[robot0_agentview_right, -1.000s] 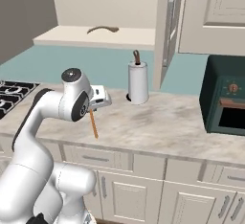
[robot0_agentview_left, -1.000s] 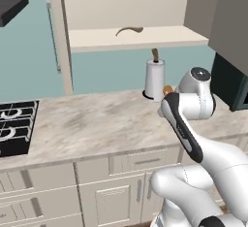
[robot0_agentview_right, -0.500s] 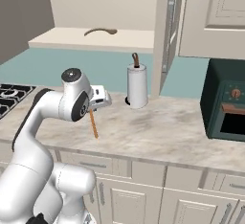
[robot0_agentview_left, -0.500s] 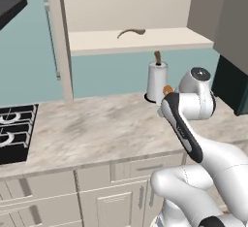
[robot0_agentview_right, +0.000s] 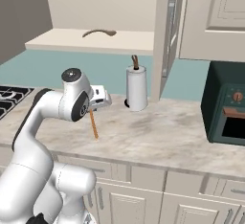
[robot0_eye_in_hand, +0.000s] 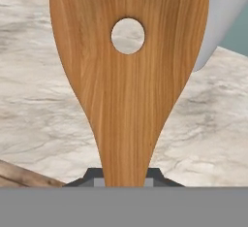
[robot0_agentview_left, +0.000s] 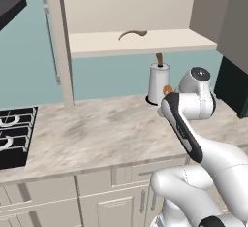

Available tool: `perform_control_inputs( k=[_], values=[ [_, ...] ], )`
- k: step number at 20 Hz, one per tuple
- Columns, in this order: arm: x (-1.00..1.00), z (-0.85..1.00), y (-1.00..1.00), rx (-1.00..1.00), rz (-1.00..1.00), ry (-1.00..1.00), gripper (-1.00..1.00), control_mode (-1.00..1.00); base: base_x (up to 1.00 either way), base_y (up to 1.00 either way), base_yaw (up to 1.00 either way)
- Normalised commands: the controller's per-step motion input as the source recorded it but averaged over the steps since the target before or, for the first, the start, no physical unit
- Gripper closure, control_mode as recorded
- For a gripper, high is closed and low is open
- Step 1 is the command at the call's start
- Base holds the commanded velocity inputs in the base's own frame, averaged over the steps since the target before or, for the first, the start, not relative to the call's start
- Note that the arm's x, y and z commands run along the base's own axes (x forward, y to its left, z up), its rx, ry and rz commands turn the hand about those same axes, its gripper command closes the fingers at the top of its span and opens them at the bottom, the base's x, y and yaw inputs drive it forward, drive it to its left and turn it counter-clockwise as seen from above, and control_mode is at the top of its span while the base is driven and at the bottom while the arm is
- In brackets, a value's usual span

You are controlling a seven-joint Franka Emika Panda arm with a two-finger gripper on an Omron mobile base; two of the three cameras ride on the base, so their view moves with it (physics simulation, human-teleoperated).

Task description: Organize the utensils by type. Pick up the wooden spoons from the counter and place them in the open cabinet. Then pick up the metallic utensils from the counter and place them in the open drawer.

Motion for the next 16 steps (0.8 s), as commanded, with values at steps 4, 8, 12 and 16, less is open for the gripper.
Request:
perform_control_inputs(
  k=[4, 8, 12, 16],
  values=[
    [0.0, 0.0, 0.0, 0.0, 0.0, 0.0, 1.0, 1.0, 0.27, 0.09, 0.0],
    [0.0, 0.0, 0.0, 0.0, 0.0, 0.0, 1.0, 1.0, 0.32, 0.13, 0.0],
    [0.0, 0.0, 0.0, 0.0, 0.0, 0.0, 1.0, 1.0, 0.33, 0.12, 0.0],
    [0.0, 0.0, 0.0, 0.0, 0.0, 0.0, 1.0, 1.0, 0.25, 0.06, 0.0]
  ],
)
